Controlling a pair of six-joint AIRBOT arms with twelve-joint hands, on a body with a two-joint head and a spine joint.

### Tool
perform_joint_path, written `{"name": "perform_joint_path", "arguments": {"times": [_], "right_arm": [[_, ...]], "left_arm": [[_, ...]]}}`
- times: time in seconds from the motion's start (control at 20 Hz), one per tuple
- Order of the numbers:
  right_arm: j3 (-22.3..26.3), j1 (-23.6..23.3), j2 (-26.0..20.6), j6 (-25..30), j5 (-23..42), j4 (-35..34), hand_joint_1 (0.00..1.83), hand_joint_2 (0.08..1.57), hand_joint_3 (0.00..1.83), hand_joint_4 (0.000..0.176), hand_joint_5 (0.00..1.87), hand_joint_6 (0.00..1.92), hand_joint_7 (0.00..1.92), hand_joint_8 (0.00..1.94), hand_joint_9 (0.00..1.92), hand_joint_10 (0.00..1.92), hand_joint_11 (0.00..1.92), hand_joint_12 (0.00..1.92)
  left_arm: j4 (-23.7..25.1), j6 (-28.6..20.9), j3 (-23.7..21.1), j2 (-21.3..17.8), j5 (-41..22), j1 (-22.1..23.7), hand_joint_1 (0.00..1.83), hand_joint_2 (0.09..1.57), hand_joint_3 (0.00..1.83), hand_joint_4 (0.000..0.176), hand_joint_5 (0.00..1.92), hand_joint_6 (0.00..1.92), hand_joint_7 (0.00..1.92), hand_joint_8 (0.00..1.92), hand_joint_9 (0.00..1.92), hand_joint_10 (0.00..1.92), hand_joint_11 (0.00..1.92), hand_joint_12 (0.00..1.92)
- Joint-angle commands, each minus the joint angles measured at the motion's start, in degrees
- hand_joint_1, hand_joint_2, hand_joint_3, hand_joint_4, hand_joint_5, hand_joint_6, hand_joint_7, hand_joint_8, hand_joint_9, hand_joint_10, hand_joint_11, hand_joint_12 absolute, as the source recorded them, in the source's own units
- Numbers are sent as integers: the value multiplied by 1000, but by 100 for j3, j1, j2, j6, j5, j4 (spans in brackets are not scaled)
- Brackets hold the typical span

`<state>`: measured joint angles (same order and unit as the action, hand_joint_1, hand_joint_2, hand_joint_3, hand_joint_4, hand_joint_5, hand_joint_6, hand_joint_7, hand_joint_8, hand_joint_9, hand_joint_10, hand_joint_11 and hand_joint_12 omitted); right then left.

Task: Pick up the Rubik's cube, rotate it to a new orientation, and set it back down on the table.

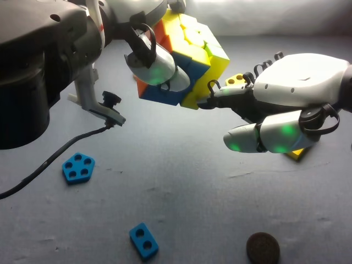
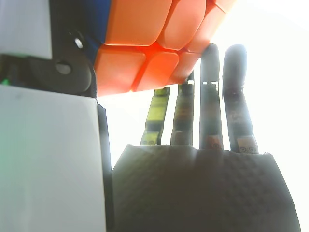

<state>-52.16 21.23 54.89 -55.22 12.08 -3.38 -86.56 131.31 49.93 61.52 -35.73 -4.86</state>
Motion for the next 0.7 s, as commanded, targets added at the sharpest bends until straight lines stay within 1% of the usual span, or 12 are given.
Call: {"name": "perform_joint_path", "arguments": {"times": [0.0,0.1,0.2,0.35,0.4,0.45,0.5,0.55,0.6,0.65], "right_arm": [[-25,-111,6,13,724,-73,0,1370,1,0,176,4,703,1918,819,1921,664,1921],[-34,-135,39,5,732,-116,0,1373,1,0,191,9,689,1921,809,1921,643,1921],[-41,-136,44,-3,714,-179,0,1369,0,0,189,6,707,1887,812,1921,654,1921],[11,-147,7,160,347,-181,0,1371,1,0,166,2,684,1918,820,1921,682,1921],[66,-150,-49,176,299,-179,0,1374,1,0,185,10,701,1905,846,1921,708,1921],[149,-163,-145,215,272,-177,0,1372,0,0,177,5,712,1922,857,1921,720,1921],[253,-189,-298,937,243,532,0,1371,0,0,177,5,733,1924,880,1921,737,1921],[284,-193,-391,2072,354,1591,0,1367,0,0,173,3,720,1901,842,1921,683,1921],[324,-189,-542,3396,630,2801,0,1368,0,0,185,8,700,1877,801,1921,654,1921],[363,-192,-695,4296,944,3618,0,1370,0,0,191,9,697,1877,802,1921,662,1921]], "left_arm": [[299,-116,-42,-28,77,115,1246,1091,0,0,464,843,331,1342,330,1426,249,1609],[298,-116,-41,-28,74,115,1213,1087,0,0,452,847,320,1356,321,1443,242,1617],[297,-116,-43,-28,69,117,1267,1097,1,0,447,860,317,1370,324,1445,247,1603],[282,-116,-58,-32,50,117,1228,1093,0,0,423,874,287,1358,308,1434,242,1582],[279,-116,-66,-32,30,117,1213,1100,1,0,426,895,305,1350,332,1413,270,1556],[278,-116,-72,-32,18,117,1211,1116,3,0,391,956,303,1349,320,1416,251,1575],[272,-116,-75,-32,10,117,1213,1120,4,0,378,968,302,1349,317,1417,248,1582],[272,-116,-75,-34,9,117,1224,1117,1,0,391,960,313,1344,326,1411,259,1579],[272,-118,-76,-38,4,117,1228,1115,0,0,390,957,287,1379,303,1442,237,1605],[271,-124,-77,-38,-1,117,1230,1100,0,0,419,908,293,1376,302,1449,239,1601]]}}
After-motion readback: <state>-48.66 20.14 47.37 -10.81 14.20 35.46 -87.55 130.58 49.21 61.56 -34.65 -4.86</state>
